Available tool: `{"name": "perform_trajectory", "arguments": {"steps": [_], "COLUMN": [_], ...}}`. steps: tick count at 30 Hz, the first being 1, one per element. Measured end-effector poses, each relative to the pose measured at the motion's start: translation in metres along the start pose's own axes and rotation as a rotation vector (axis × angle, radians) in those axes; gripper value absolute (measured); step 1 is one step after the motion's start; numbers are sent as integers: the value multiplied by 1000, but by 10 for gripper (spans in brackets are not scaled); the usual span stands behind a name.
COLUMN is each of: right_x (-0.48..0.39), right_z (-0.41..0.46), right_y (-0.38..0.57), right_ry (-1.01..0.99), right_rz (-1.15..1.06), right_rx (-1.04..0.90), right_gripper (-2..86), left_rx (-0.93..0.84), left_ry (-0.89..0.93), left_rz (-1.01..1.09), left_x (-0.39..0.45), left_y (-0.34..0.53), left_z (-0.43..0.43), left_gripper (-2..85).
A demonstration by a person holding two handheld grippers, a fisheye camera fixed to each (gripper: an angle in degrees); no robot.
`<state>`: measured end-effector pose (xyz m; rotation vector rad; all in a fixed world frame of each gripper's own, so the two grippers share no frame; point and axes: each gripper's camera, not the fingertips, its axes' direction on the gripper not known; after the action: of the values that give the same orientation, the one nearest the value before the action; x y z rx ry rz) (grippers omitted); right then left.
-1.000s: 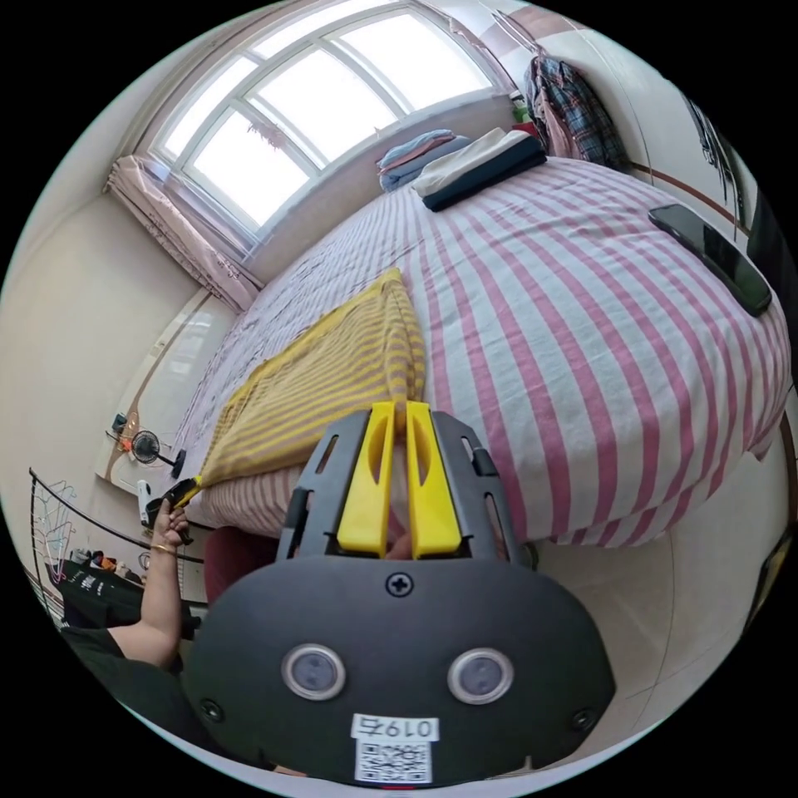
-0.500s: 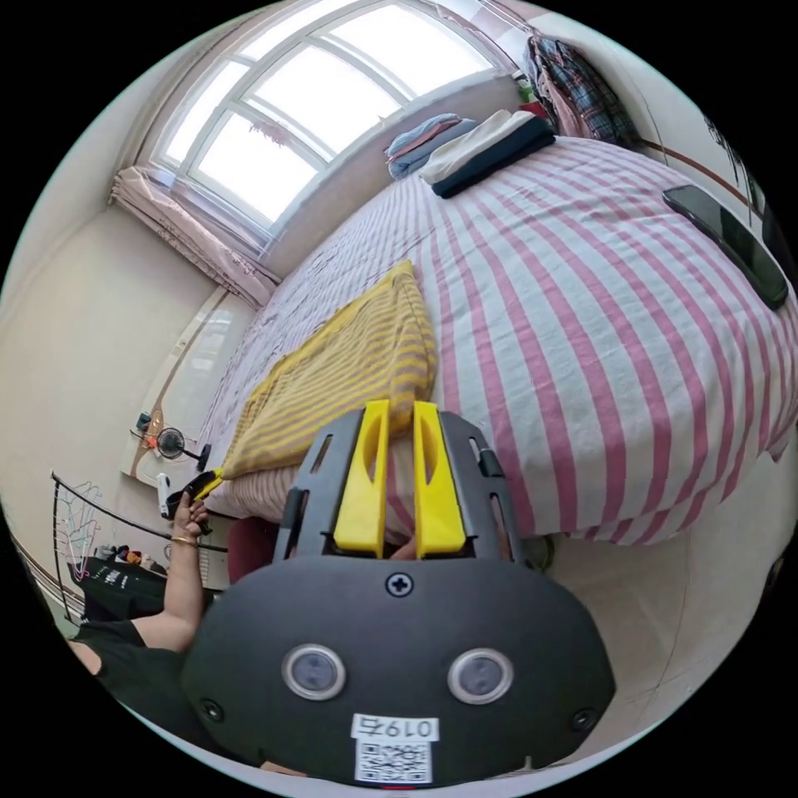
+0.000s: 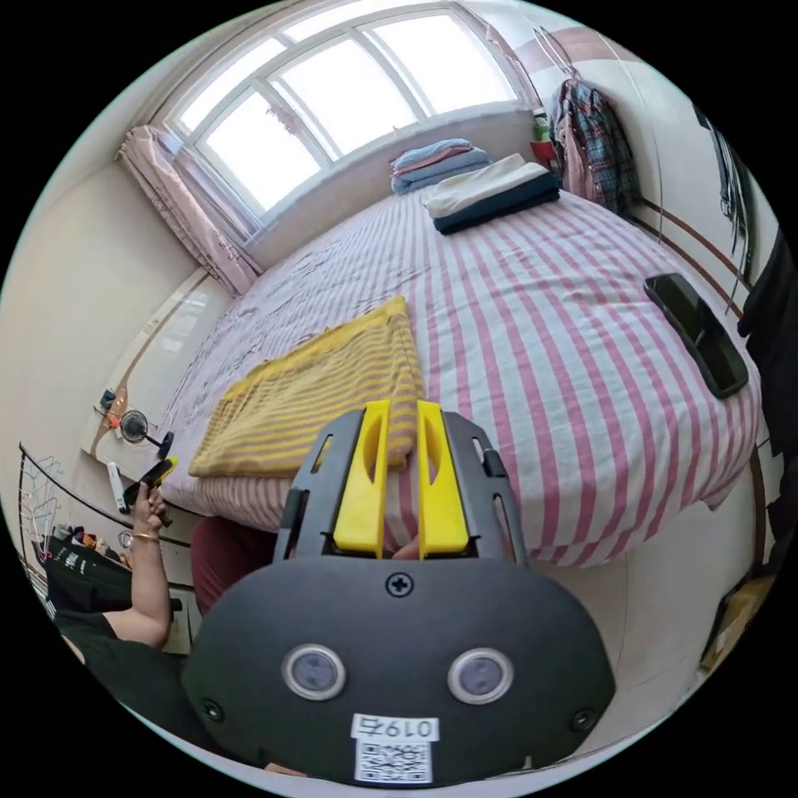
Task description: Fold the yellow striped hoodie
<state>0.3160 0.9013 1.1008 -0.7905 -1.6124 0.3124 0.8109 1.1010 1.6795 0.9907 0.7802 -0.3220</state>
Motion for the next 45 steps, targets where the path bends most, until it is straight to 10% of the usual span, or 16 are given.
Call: {"name": "perform_trajectory", "arguments": {"steps": [15,45], "right_x": [-242,-348], "right_z": [95,276], "right_y": [104,54], "right_ry": [135,-145], "right_rz": [-797,-655], "right_rx": [117,48], "right_gripper": [75,62], "left_rx": [132,33], "left_ry": [110,156], "left_rz": [833,257], "left_x": [282,163], "left_y": [116,83], "left_z": [15,89], "left_gripper": [40,18]}}
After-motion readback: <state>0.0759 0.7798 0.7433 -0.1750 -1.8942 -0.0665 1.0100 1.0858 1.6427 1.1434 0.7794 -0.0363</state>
